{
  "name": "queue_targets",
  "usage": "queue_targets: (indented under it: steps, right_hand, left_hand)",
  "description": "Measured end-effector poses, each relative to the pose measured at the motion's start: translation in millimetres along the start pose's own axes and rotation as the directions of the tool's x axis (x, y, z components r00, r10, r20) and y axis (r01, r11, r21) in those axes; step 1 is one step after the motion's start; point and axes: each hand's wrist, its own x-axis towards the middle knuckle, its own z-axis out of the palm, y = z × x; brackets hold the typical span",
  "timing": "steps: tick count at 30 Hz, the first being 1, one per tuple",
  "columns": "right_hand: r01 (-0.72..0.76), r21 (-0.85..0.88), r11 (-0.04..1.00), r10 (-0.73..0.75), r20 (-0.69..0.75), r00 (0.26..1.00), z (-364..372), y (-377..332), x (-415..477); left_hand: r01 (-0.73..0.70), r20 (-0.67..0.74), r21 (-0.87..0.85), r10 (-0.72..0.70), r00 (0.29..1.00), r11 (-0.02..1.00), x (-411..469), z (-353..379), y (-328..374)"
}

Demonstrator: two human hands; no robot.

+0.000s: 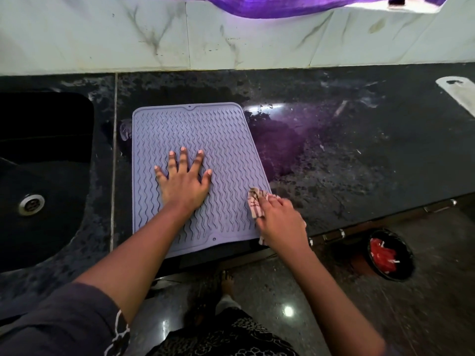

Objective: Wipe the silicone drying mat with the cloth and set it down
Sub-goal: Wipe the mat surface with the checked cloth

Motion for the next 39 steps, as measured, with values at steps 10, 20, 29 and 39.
queue_targets:
  steps: [10, 20, 29, 39]
  right_hand:
    - [0.069, 0.120, 0.990, -0.057, -0.103, 0.993, -24, -11, 89]
    - [-0.013, 0.028, 1.000, 0.009, 0.128, 0.992, -16, 8, -23]
    - [0.043, 0.028, 0.999, -0.041, -0.061, 0.997, 3, -35, 25]
    - [0.072, -0.041, 0.997, -0.074, -0.049, 0.996, 24, -15, -59]
  left_hand:
    - [0.002, 0.003, 0.005, -0.002, 1.000, 1.000, -1, -2, 1]
    - [-0.002, -0.002, -0.004, 0.002, 1.000, 1.000, 0, 0, 0]
    - [-0.009, -0.009, -0.003, 0.009, 1.000, 1.000, 0, 0, 0]
    - [-0.001, -0.002, 0.002, 0.001, 1.000, 1.000, 0, 0, 0]
